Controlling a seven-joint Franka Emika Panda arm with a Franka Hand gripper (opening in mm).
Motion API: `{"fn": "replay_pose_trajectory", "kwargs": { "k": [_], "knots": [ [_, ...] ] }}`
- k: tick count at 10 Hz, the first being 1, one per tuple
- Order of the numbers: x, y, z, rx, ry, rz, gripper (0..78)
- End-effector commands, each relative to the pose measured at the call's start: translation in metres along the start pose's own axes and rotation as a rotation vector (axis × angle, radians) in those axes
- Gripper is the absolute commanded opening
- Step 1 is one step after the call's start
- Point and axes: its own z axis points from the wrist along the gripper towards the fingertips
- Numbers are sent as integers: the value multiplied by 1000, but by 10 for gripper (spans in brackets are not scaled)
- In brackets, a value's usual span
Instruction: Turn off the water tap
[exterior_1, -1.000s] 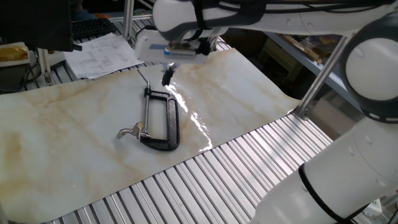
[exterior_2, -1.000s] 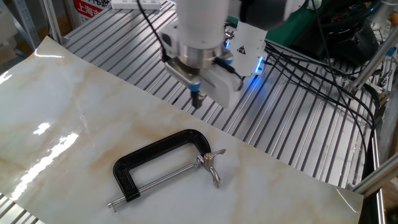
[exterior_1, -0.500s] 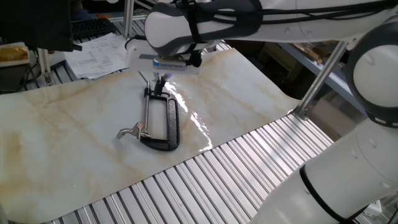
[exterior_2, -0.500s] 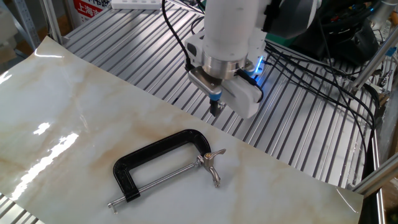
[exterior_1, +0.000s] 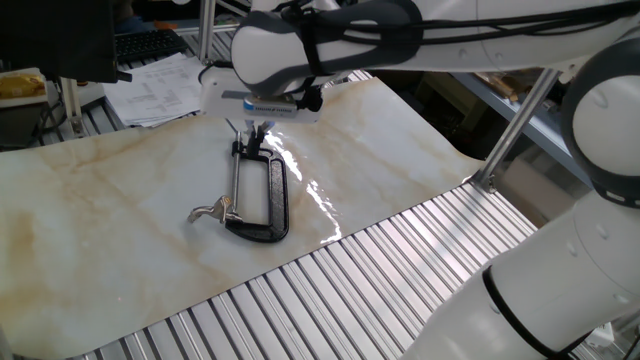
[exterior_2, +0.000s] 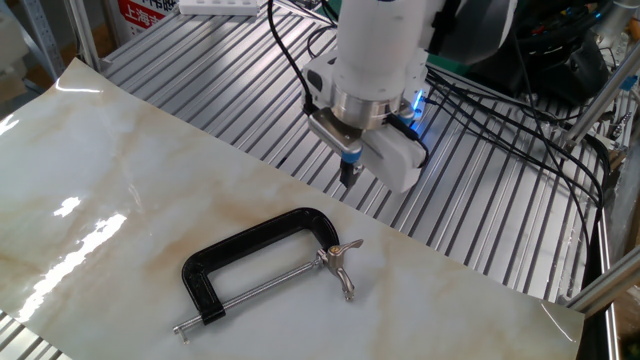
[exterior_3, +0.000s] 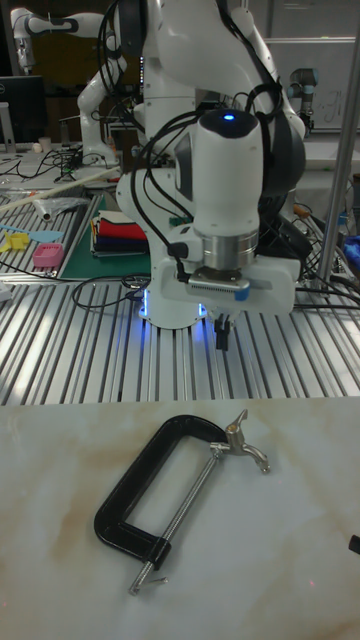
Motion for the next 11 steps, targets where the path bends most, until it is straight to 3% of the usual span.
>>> {"fn": "replay_pose_trajectory", "kwargs": {
  "k": [1, 4, 8, 11],
  "knots": [
    [0, 0, -1, -4, 8, -16, 0],
    [0, 0, -1, 2, 9, -78, 0],
    [0, 0, -1, 5, 14, -84, 0],
    [0, 0, -1, 20, 47, -92, 0]
  ]
}}
